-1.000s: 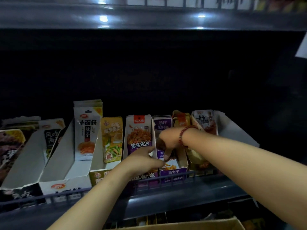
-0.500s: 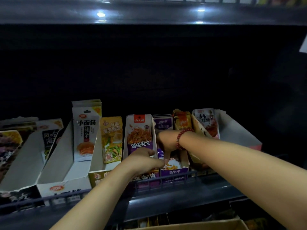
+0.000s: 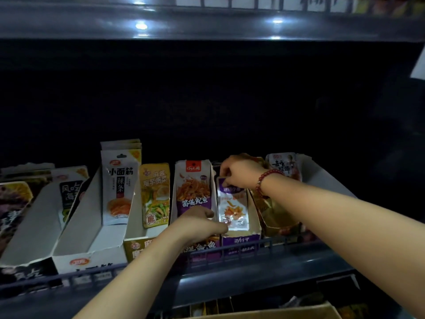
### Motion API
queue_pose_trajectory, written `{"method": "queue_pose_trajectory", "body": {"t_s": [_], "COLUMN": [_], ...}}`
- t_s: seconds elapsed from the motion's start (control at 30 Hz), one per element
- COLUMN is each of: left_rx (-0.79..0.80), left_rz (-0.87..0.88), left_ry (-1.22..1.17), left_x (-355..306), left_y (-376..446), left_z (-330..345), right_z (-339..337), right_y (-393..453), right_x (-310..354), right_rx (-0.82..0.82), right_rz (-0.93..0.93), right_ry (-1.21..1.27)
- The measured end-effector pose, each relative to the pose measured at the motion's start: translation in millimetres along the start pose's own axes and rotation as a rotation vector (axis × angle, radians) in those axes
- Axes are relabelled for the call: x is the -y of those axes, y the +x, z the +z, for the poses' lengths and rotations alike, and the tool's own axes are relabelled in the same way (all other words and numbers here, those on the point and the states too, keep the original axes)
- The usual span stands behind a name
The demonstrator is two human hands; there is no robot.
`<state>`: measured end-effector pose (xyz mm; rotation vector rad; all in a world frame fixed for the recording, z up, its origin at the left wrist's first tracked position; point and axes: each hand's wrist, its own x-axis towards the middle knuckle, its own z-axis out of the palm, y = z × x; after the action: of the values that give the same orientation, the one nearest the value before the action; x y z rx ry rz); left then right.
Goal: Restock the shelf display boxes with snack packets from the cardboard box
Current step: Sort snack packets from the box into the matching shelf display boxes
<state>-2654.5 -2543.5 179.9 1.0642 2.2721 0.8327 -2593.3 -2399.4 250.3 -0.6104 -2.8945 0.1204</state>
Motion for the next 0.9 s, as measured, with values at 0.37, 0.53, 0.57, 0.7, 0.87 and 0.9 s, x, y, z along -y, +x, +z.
{"method": "queue_pose_trajectory", "body": {"t_s": [0.37,0.53,0.57,0.7,0.87,0.9], "left_rx": [0.018,0.008,0.009,0.015,0.011,0.016], "left_rz": [-0.01,-0.015,-0.013,-0.004,-0.011,-0.013], "left_ry": [0.006,0.004,0.012,0.023,0.023,0.018], "left_x": [1.1,-0.5,-0.4,-1.8,-2.2,-1.7], "left_y": [1.4,1.0,1.0,0.2,-1.1,-0.8], "left_z": [-2.1,-1.8,-1.8,-1.4,-1.2,-1.0], "right_z": [-2.1,2.1,3.7,11.9,15.9,16.1], "right_y": [-0.6,2.5,2.5,2.4,3.1,3.0], "right_x": [-9.7,-11.9,-12.2,-15.1,-20.3,-21.3], "right_rx": [-0.084,-0.161,-0.179,-0.203,-0.298,-0.315], "right_rz": [0.081,0.095,0.09,0.09,0.094,0.083], "right_ry": [0.122,0.101,0.096,0.105,0.153,0.157]}}
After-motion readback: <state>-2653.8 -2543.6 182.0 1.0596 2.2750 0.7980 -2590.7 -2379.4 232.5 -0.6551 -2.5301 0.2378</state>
